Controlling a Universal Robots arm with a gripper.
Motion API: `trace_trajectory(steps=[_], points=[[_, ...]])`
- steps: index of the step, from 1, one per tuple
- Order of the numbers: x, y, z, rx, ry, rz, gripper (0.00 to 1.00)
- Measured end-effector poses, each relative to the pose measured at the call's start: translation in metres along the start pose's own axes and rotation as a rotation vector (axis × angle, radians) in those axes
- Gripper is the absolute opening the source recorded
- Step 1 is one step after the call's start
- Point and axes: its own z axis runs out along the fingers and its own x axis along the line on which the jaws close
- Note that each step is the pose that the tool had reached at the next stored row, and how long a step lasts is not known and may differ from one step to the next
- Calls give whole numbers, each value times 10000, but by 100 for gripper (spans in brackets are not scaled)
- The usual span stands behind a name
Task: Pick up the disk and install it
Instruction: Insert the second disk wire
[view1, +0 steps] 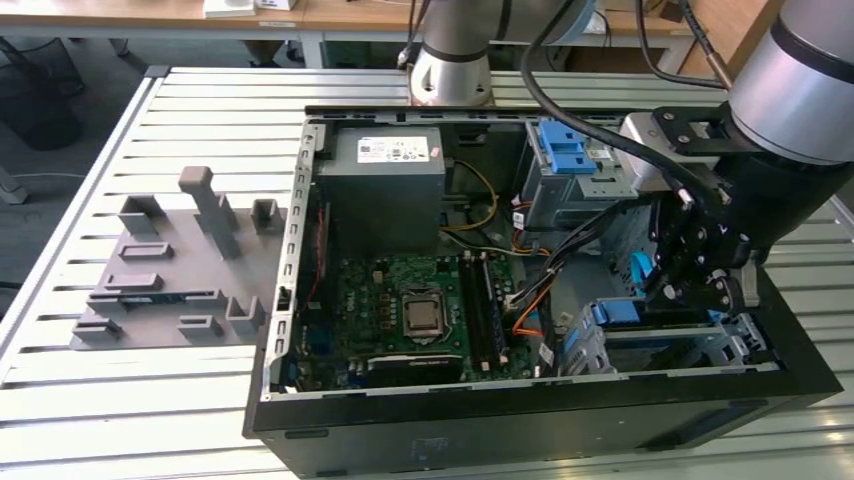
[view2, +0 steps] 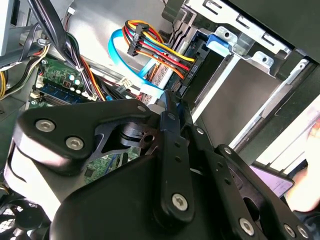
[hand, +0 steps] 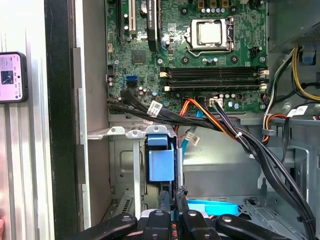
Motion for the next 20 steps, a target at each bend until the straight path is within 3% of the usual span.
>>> trace_trajectory(steps=[13, 15, 20], points=[[0, -4, -1, 0, 1, 0, 16], [-2, -55, 0, 0, 1, 0, 16], [-3, -62, 0, 0, 1, 0, 16]])
